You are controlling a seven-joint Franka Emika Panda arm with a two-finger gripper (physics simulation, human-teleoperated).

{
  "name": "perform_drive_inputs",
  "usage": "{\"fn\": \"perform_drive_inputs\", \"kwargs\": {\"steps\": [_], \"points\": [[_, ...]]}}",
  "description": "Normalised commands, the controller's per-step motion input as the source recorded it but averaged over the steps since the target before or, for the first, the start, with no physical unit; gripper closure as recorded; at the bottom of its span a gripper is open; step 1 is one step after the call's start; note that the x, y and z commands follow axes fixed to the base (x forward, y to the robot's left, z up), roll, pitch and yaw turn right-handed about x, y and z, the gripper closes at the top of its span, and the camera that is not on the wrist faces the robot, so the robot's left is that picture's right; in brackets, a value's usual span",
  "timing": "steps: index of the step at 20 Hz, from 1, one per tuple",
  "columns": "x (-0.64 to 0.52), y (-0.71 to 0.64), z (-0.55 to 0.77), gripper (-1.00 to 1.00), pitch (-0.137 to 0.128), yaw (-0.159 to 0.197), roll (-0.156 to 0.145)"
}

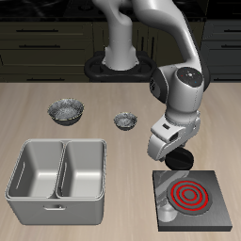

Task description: Turn off the stove and place the smallest bowl in the left side of the drainer and the medium bowl in the right side

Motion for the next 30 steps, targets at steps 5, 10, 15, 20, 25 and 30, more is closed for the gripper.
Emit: {"fn": "perform_drive_inputs", "kwargs": {"steps": [5, 10, 15, 20, 25, 30], "points": [[-0.06, 0.04, -0.18, 1.00, 0.019, 0.041, 0.018], [-0.07, 0.00, 0.03, 1.00, 0.001, 0.005, 0.023], [-0.06, -0.07, 0.10, 1.00, -0.012, -0.014, 0.015], [0.01, -0.04, 0.17, 1.00, -0.005, -0.091, 0.021], [0.03, -0.05, 0.19, 1.00, 0.009, -0.202, 0.023], [0.04, -0.01, 0.18, 1.00, -0.003, -0.145, 0.013]]}}
